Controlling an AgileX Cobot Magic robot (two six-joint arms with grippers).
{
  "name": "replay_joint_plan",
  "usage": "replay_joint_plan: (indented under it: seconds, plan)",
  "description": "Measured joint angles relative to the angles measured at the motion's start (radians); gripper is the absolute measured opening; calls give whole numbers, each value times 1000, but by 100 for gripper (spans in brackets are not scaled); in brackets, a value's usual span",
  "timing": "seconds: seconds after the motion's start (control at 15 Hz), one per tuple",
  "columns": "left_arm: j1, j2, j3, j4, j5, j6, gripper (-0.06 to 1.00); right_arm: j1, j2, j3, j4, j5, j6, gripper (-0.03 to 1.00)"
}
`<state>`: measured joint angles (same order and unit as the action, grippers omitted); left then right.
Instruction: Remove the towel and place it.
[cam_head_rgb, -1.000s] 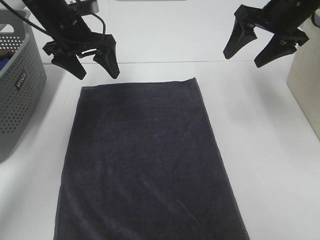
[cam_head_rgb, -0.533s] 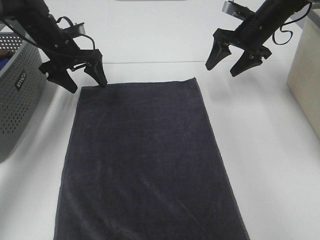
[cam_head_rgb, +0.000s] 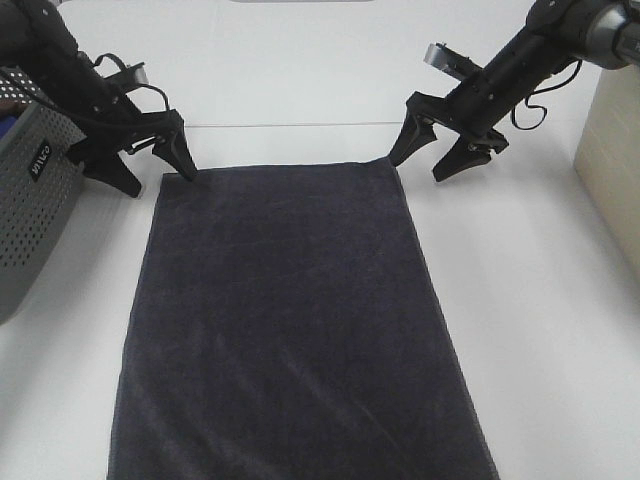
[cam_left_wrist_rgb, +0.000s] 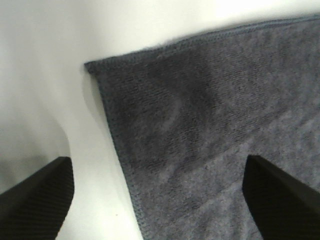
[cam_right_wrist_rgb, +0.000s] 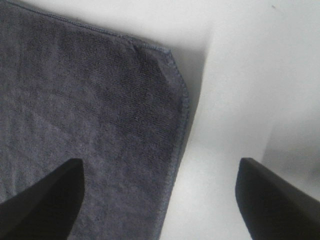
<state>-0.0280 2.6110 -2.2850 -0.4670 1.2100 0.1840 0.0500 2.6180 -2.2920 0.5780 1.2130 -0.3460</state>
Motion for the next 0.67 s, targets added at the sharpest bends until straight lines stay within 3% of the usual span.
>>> replay_joint_plan:
  seconds: [0.67]
  plan:
    - [1,25,-13,-7,-3,0,86,0,32,-2,-21,-25,5,78]
